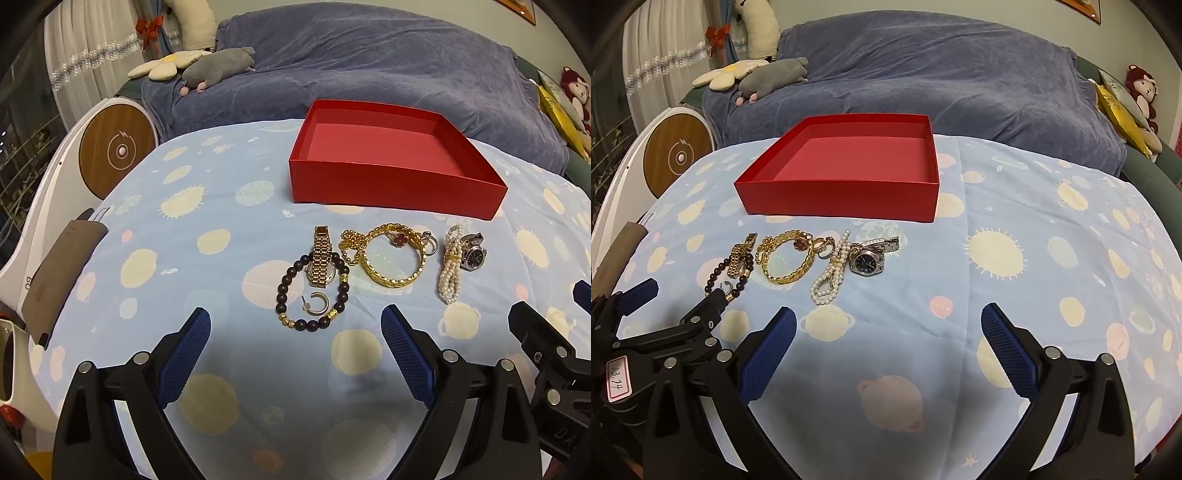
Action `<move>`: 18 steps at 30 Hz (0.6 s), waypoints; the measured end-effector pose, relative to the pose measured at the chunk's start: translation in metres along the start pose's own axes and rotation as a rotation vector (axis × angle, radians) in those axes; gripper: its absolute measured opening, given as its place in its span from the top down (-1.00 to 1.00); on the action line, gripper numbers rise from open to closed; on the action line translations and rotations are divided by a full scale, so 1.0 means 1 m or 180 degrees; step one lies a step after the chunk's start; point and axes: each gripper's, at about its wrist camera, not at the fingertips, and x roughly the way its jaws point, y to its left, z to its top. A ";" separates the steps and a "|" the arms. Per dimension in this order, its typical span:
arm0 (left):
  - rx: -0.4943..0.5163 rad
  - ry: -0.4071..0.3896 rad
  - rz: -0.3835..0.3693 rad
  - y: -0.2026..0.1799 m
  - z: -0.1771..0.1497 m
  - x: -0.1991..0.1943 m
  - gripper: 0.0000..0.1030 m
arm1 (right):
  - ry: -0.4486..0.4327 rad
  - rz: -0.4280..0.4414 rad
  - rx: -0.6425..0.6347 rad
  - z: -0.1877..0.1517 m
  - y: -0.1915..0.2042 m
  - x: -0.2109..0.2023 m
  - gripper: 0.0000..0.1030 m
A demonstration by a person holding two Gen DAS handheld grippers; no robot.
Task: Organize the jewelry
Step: 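Move both tools toward the row of jewelry beside the red box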
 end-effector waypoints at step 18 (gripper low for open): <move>-0.0126 0.0088 -0.0103 0.002 0.008 0.011 -0.77 | 0.0033 0.0042 0.0005 0.009 0.000 0.013 -0.90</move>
